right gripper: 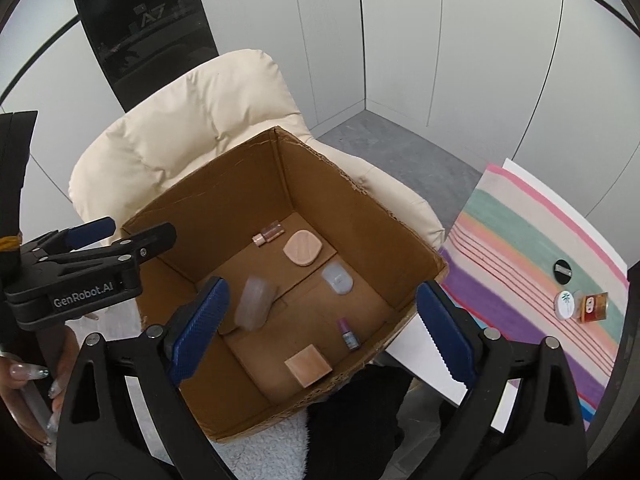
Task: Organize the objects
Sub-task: 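Open both tools above the box to drop the container and clip, then withdraw both open tools from the box back toward the cloth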
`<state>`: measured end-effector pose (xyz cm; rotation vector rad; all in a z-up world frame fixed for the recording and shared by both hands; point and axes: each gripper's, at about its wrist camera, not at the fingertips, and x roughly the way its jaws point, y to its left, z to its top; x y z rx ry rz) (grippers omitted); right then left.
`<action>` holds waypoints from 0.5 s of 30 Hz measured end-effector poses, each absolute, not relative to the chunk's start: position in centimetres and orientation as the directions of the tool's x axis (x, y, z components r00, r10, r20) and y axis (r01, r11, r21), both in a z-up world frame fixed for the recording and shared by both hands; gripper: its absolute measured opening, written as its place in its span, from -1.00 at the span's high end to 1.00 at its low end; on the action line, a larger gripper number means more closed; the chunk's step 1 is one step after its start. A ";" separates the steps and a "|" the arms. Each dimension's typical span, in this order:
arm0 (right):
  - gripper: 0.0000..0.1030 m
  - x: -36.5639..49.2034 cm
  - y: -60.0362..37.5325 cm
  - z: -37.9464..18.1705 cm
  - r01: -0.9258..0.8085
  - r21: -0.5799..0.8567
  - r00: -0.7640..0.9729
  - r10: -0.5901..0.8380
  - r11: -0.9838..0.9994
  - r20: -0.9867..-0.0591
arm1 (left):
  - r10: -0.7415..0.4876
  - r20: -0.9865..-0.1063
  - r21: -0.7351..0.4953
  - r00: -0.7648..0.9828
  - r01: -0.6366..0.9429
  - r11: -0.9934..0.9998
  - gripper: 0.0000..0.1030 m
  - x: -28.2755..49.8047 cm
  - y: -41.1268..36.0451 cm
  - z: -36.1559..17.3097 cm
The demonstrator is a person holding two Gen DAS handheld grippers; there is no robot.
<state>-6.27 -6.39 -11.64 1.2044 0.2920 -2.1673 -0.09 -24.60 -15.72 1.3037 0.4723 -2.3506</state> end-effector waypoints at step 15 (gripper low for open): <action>-0.87 -6.0 -3.6 -11.7 0.578 0.073 -0.420 -0.373 -0.813 -0.827 | -0.156 -0.860 -0.088 -0.485 0.443 -0.892 -0.82 -0.5 -22.1 -16.0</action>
